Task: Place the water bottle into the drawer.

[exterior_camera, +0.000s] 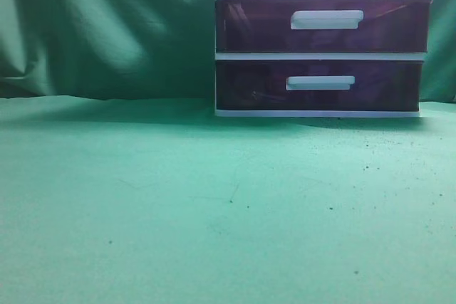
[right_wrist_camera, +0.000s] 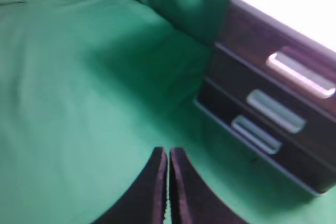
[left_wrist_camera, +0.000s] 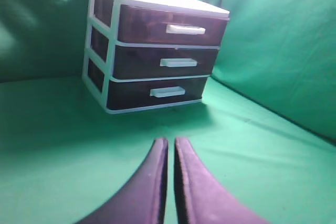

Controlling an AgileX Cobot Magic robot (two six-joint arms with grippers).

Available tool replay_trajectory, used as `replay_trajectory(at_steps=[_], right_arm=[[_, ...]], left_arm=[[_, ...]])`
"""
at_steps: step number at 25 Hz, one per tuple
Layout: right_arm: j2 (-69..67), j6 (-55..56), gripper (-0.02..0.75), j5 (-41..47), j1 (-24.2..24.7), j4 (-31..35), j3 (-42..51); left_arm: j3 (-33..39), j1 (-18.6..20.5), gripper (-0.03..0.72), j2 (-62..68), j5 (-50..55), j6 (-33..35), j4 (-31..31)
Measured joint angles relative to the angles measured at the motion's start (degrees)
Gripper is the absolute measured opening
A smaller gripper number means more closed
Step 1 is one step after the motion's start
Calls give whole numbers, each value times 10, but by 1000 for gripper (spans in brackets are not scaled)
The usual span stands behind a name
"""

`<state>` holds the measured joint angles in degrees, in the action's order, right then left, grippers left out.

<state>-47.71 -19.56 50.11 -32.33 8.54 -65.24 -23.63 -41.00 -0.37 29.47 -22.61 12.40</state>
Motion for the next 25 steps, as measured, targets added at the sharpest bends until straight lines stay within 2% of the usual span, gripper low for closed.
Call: replay_trajectory(at_steps=[6, 11, 18, 25], right_arm=[[142, -116, 0, -8, -2, 190, 152], [255, -188, 0, -48, -3, 291, 271], [370, -182, 0, -178, -3, 313, 425], [379, -180, 0, -269, -3, 316, 529]], left_arm=[[38, 0, 0, -4, 2, 0, -31], [50, 0, 0, -4, 10, 0, -31], [50, 0, 0, -5, 55, 0, -30], [50, 0, 0, -5, 63, 0, -30]])
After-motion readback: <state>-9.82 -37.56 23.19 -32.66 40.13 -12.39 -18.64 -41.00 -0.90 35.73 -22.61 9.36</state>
